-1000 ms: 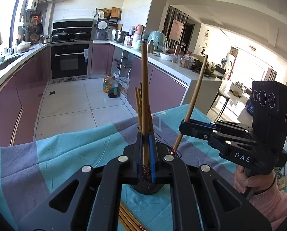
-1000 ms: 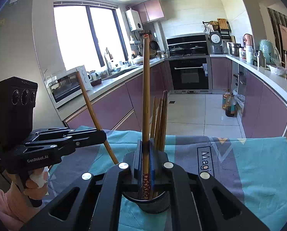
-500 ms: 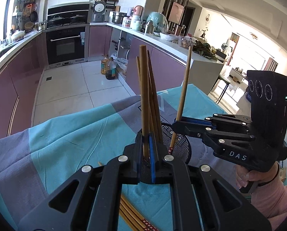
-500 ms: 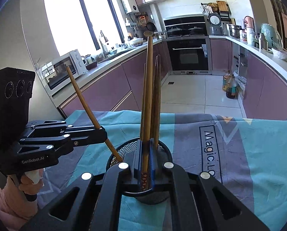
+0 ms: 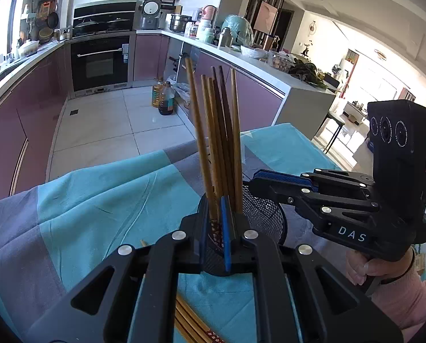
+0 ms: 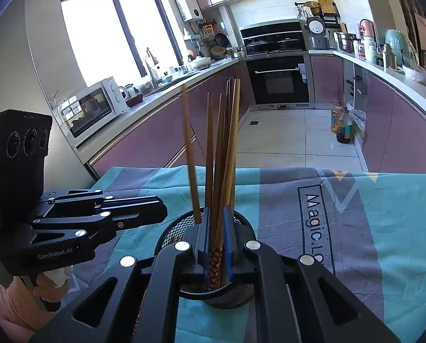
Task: Organize utensils
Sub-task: 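Lift the chopstick with the right gripper and lower it into the mesh cup, then open the right gripper and move it back over the loose chopsticks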
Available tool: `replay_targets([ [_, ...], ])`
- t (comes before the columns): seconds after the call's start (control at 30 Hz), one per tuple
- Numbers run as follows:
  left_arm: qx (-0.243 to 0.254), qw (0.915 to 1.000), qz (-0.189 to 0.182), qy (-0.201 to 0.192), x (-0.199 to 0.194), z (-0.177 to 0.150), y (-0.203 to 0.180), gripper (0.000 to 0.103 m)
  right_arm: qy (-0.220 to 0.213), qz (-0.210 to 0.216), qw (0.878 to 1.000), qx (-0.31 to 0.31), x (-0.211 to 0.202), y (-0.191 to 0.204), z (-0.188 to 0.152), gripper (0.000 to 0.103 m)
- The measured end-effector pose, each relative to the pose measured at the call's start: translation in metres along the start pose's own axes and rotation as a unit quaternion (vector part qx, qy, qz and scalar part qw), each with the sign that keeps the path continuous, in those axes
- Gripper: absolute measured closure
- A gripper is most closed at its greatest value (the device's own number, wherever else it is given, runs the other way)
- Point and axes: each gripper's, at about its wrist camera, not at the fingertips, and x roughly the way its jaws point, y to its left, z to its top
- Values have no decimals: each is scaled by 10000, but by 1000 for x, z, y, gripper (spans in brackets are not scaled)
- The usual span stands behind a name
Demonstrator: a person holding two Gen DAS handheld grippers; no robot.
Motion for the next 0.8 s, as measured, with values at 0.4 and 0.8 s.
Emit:
replay_targets([
  [0.4, -205, 9986, 271, -415, -37, -32, 21, 75, -161, 230, 9996, -88, -20, 10, -13, 78],
  [0.8, -570, 9961, 666, -120, -55, -101, 58, 66, 193, 738, 9961, -440, -19, 49, -55, 64],
])
